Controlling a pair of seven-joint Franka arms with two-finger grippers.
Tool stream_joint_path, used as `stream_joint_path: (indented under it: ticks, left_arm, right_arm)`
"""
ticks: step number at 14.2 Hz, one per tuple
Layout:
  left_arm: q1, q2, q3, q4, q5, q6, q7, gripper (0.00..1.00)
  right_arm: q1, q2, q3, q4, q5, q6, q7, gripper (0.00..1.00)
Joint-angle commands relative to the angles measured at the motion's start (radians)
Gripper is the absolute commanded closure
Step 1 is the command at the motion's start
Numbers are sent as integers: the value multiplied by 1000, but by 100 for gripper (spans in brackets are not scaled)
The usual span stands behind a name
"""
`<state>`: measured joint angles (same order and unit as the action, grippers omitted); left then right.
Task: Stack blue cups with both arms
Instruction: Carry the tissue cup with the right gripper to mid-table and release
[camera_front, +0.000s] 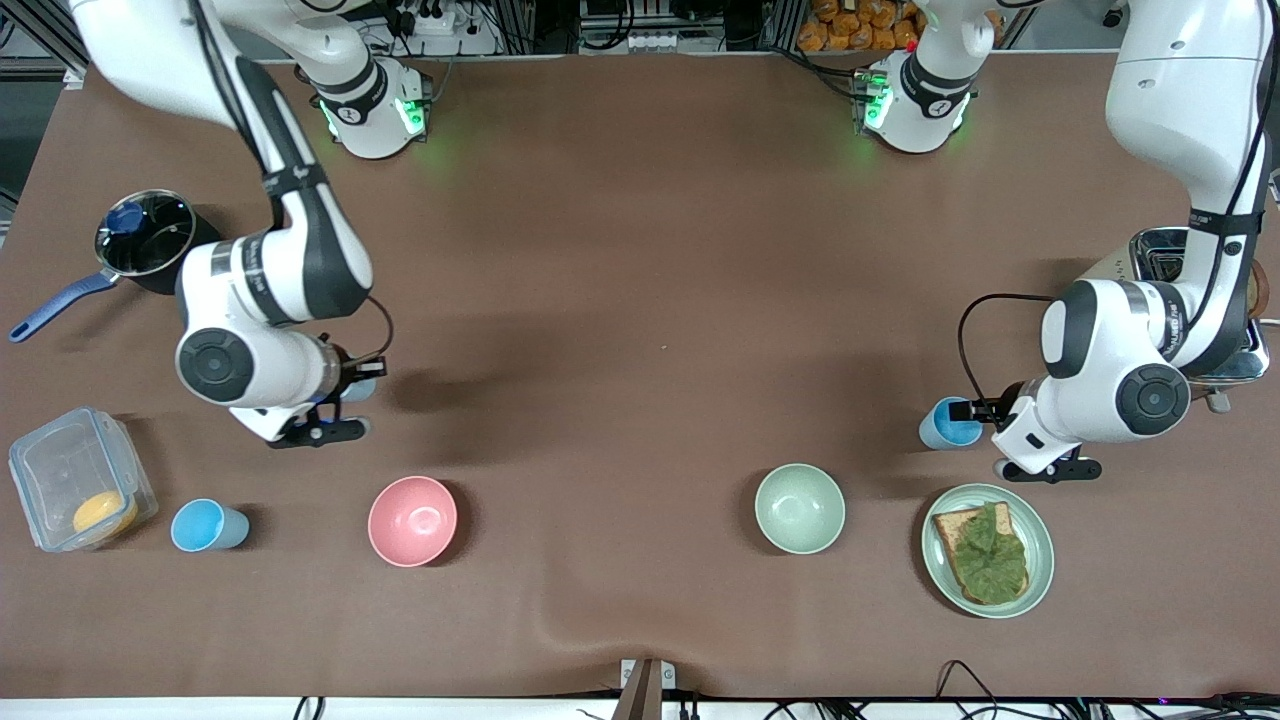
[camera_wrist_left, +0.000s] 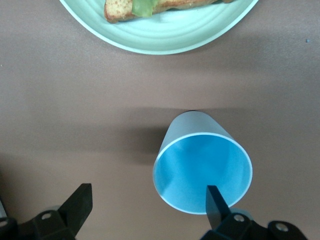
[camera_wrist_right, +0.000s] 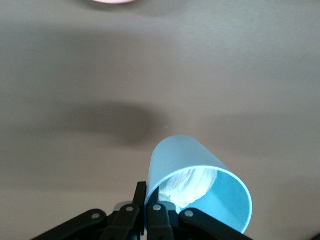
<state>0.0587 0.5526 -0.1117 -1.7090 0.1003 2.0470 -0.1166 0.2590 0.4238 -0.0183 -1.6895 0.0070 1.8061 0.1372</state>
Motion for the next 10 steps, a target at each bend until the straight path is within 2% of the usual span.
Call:
stream_joint_path:
  ticks: [1,4,7,9,10]
  left_arm:
    - [10,32,-6,26,15,39,17,0]
    - [3,63,-6,52,15,41,17,0]
    - [1,70,-6,52,15,42,15,0]
    - [1,72,-6,52,15,47,15,0]
    - [3,76,-8,52,15,62,15,0]
  right_arm:
    - [112,7,-5,36,62,-25,175,100]
    - [210,44,-5,65,206,16,358,100]
    - [313,98,-5,73,296,152,529,100]
    - [376,137,-5,74,335,261,591,100]
    - [396,159,-5,77,382,313,617,100]
